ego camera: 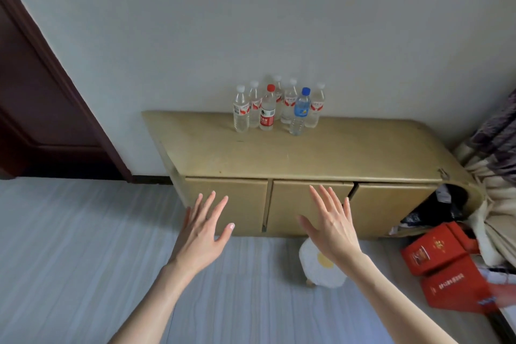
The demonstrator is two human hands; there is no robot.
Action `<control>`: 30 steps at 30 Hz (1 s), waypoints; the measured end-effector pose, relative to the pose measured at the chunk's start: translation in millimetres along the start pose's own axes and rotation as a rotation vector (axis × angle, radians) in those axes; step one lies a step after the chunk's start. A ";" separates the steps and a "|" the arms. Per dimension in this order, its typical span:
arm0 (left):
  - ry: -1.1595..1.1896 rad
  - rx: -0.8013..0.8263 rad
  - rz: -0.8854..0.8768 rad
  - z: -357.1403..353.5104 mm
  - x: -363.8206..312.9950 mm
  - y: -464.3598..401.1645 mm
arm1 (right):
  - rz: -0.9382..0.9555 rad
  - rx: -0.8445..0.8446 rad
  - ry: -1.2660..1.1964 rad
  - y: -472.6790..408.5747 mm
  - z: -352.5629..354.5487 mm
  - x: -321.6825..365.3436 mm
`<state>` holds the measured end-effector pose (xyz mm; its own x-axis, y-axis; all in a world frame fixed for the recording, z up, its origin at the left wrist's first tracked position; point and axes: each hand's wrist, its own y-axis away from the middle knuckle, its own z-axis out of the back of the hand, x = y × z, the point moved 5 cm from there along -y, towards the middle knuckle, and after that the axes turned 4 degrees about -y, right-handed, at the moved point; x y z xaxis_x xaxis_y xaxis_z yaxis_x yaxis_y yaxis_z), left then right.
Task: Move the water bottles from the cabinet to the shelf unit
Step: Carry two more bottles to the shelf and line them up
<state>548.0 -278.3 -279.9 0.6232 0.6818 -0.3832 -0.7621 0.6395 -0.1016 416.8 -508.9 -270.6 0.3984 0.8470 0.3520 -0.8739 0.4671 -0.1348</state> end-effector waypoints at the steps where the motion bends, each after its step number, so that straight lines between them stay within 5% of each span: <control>1: -0.001 0.025 -0.007 -4.2 2.1 -15.0 | -0.011 0.008 -0.001 -14.8 -3.9 -3.6; 16: 0.007 0.017 0.093 -39.1 25.1 -261.7 | 0.073 0.124 0.036 -285.7 -34.0 -47.4; 30: 0.011 0.019 0.120 -60.4 72.8 -438.0 | 0.242 0.164 0.005 -480.8 -69.3 -4.2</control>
<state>916.6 -530.2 -318.8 0.5260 0.7499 -0.4012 -0.8274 0.5603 -0.0376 854.6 -719.5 -271.5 0.1737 0.9302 0.3233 -0.9769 0.2044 -0.0631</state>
